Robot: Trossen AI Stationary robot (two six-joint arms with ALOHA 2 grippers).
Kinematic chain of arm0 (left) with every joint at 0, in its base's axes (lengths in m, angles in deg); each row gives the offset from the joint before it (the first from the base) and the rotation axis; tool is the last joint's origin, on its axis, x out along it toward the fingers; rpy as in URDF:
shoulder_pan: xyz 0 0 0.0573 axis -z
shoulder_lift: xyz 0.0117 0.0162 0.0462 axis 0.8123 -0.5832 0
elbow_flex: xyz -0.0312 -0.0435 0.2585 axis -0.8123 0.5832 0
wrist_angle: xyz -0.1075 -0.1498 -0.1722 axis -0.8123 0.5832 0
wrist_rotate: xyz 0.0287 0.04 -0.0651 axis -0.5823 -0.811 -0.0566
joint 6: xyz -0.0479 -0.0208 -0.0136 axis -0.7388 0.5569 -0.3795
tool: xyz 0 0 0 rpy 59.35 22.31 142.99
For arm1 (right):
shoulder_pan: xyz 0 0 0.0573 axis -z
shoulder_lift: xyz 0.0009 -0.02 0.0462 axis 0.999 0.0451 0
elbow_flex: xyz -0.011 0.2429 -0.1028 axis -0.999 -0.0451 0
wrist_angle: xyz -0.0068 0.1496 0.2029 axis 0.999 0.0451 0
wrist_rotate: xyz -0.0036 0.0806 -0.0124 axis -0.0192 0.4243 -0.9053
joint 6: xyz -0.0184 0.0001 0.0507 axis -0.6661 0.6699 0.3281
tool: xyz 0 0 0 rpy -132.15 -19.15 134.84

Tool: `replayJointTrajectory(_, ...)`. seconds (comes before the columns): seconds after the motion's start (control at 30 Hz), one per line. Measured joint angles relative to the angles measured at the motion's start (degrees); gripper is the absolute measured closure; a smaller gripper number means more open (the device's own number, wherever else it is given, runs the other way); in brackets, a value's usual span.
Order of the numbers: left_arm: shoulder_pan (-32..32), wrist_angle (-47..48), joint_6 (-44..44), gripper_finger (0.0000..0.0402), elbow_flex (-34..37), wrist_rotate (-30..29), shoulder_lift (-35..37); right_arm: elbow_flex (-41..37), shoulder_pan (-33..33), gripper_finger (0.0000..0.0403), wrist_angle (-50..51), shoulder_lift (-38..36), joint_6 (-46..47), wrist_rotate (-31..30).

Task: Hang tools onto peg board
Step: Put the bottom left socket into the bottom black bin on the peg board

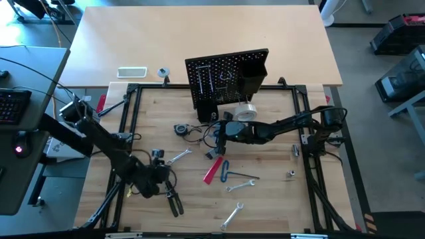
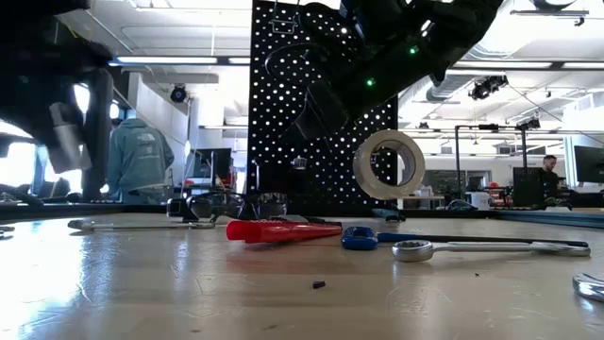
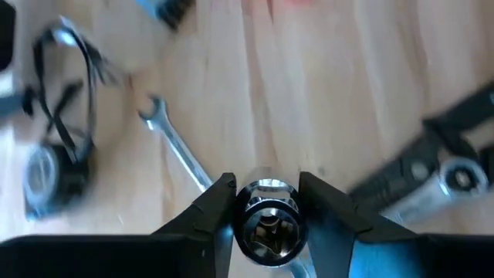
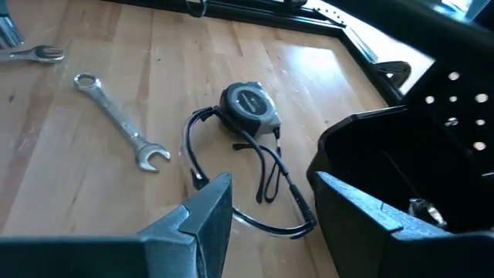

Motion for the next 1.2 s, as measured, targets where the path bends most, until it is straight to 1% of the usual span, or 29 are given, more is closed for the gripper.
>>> replayJointTrajectory(0.13, -5.0, -5.9, 9.5, 0.0292, 0.0, 0.7, 0.2, 0.0, -0.5, 0.0226, 1.1, 0.0, 0.0, 1.4)
replayJointTrajectory(0.23, -8.9, -9.8, 15.8, 0.0292, 0.0, 3.0, 0.2, 0.0, -1.2, 0.0226, 2.7, 0.0, 0.0, 1.4)
replayJointTrajectory(0.5, -19.0, -13.2, 26.4, 0.0291, 0.0, 11.5, -0.3, 0.0, -3.9, 0.0226, 7.0, 0.0, 0.0, 1.8)
replayJointTrajectory(0.67, -24.0, -17.5, 31.7, 0.0291, 0.0, 18.1, -3.0, 0.0, -5.4, 0.0226, 7.3, 0.0, -0.1, 3.1)
replayJointTrajectory(0.77, -25.9, -19.7, 34.0, 0.0291, 0.0, 20.6, -5.8, 0.0, -6.1, 0.0226, 7.8, 0.0, -0.1, 4.1)
replayJointTrajectory(1.03, -28.2, -22.5, 37.4, 0.0291, 0.0, 21.1, -12.6, 0.0, -7.8, 0.0226, 9.3, 0.0, 0.2, 4.3)
replayJointTrajectory(1.2, -28.1, -23.7, 38.4, 0.0291, -0.1, 20.9, -13.7, 0.0, -8.2, 0.0226, 9.2, 0.0, 1.0, 4.3)
